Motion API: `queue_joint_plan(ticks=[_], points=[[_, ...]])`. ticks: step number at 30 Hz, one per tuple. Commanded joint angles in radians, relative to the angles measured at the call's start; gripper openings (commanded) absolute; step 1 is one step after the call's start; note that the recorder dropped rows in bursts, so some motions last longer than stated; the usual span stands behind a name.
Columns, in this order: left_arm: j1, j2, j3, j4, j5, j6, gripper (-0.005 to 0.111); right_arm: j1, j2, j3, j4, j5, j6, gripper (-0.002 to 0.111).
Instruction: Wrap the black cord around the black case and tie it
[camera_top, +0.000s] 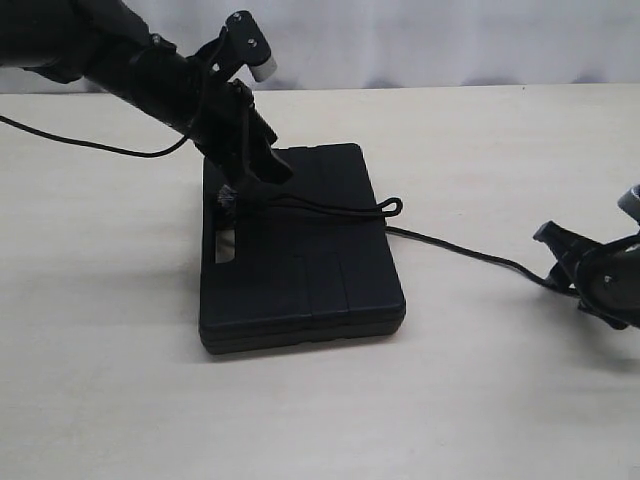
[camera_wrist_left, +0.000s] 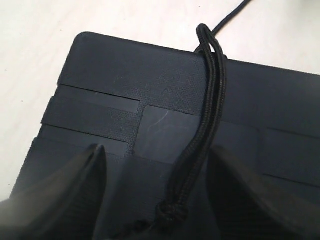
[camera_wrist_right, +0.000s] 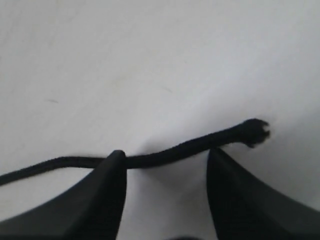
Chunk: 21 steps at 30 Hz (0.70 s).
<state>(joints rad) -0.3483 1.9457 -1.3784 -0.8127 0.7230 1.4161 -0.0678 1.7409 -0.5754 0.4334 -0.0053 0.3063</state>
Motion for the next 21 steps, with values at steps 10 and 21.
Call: queue_joint_plan(ticks=[10,21], points=[[-0.002,0.0,-0.006,-0.014,-0.026,-0.008,0.055,-0.005,0.27,-0.35,-0.087,0.258,-0.128,0.042],[-0.002,0.0,-0.006,-0.018,-0.03,-0.008,0.055,0.01,0.445,-0.657,-0.087,0.378,-0.215,0.042]])
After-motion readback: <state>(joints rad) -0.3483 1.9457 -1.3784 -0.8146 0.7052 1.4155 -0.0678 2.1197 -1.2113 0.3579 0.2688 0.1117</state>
